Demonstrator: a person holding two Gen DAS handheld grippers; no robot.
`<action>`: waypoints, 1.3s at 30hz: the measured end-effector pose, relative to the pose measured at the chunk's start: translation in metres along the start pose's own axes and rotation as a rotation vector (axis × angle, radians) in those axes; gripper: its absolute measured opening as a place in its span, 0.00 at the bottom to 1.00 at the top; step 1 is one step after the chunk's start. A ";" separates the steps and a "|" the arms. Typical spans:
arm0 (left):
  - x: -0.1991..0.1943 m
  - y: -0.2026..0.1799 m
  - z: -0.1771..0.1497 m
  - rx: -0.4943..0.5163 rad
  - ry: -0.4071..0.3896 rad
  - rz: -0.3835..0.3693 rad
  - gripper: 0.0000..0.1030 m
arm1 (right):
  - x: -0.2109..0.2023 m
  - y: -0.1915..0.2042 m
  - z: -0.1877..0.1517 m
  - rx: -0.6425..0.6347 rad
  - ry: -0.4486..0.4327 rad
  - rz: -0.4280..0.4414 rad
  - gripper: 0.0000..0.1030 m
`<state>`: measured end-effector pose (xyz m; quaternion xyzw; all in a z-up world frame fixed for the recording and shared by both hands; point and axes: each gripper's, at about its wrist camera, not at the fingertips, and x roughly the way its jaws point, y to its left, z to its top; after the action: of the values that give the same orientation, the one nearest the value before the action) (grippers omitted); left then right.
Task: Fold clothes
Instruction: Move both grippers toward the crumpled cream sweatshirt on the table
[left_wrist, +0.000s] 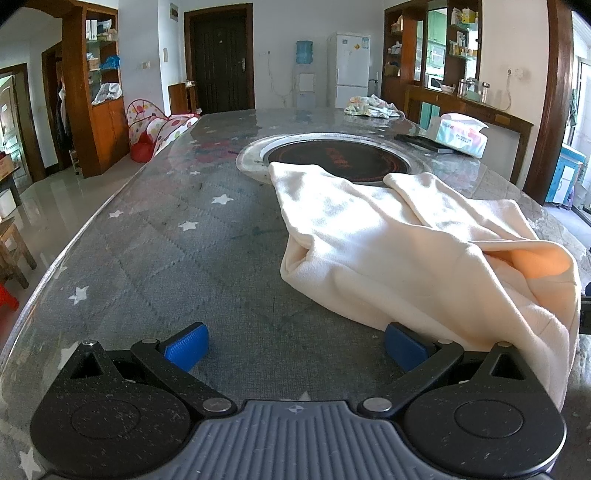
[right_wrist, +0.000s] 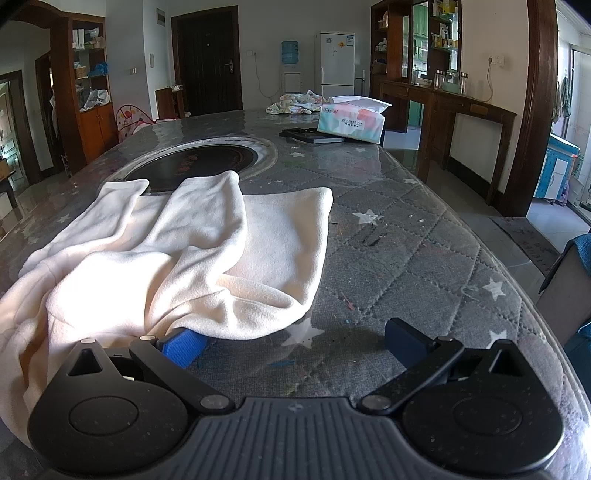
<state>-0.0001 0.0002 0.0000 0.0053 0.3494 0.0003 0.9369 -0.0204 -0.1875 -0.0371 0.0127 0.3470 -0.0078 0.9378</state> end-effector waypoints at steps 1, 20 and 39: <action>0.000 0.001 0.000 -0.002 0.004 0.002 1.00 | -0.002 -0.001 -0.001 0.004 -0.001 0.004 1.00; -0.058 0.020 -0.009 -0.115 -0.013 0.021 1.00 | -0.044 -0.014 -0.014 0.068 -0.019 0.057 1.00; -0.075 -0.013 0.019 -0.049 -0.045 -0.037 1.00 | -0.073 -0.013 -0.005 0.063 -0.078 0.100 1.00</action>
<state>-0.0442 -0.0132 0.0637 -0.0241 0.3284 -0.0085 0.9442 -0.0790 -0.2001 0.0062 0.0593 0.3086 0.0275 0.9489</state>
